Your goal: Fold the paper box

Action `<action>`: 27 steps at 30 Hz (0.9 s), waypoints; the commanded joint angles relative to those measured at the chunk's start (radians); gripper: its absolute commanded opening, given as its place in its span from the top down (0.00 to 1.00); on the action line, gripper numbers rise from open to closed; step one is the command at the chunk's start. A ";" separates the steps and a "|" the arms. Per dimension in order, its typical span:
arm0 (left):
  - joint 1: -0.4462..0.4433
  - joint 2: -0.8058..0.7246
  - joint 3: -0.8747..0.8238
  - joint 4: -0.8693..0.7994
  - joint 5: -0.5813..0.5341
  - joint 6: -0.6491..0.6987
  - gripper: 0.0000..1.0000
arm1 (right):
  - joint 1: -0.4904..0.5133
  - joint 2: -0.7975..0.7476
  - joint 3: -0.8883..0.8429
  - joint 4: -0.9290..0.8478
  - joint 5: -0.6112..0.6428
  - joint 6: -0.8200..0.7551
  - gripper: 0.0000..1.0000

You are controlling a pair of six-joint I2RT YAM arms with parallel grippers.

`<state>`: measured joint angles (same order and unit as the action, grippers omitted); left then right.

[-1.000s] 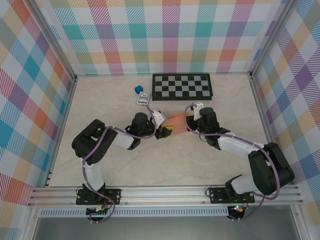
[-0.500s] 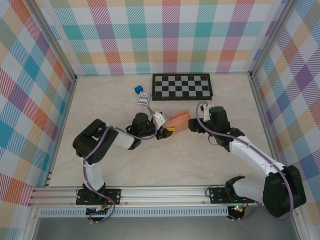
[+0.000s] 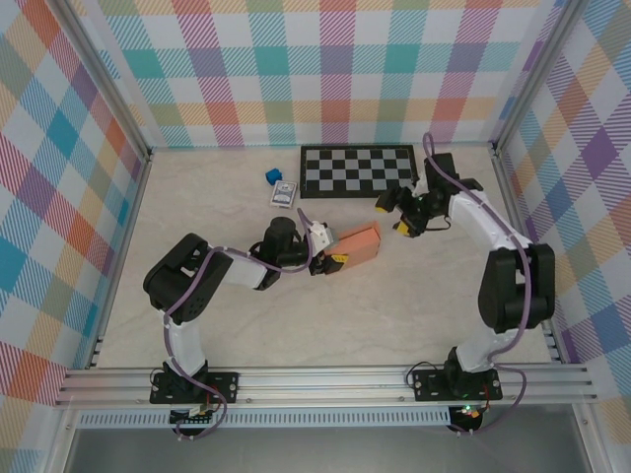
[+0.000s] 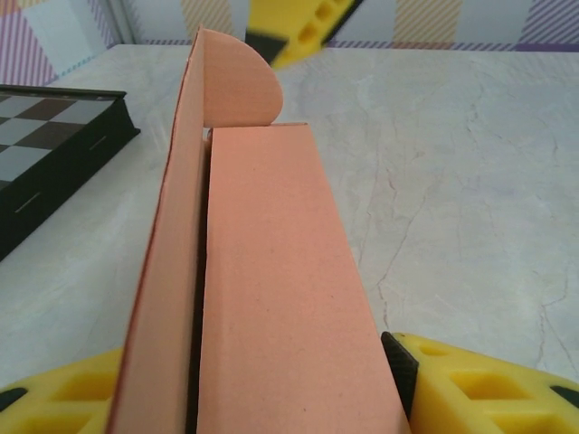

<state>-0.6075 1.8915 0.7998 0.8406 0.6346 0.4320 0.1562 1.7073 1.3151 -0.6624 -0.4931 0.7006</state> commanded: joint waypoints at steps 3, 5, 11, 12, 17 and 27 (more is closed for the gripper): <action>-0.002 0.004 0.034 -0.051 0.057 0.059 0.43 | 0.000 0.045 0.061 -0.101 -0.116 0.153 0.16; -0.003 0.003 0.045 -0.079 0.056 0.077 0.43 | 0.002 0.042 0.047 -0.116 -0.093 0.159 0.10; -0.003 -0.005 0.072 -0.149 0.056 0.130 0.43 | 0.024 0.035 -0.037 -0.132 -0.117 0.281 0.09; -0.003 -0.005 0.073 -0.151 0.055 0.131 0.43 | 0.033 0.029 -0.051 -0.124 -0.114 0.310 0.09; -0.003 0.000 0.078 -0.150 0.058 0.129 0.43 | 0.073 -0.002 -0.107 -0.073 -0.076 0.489 0.09; 0.000 -0.013 0.052 -0.088 0.020 0.086 0.40 | 0.120 -0.074 -0.195 0.017 0.117 0.735 0.25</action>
<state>-0.6075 1.8915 0.8555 0.7090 0.6613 0.5362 0.2726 1.6596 1.1412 -0.6659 -0.4503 1.3285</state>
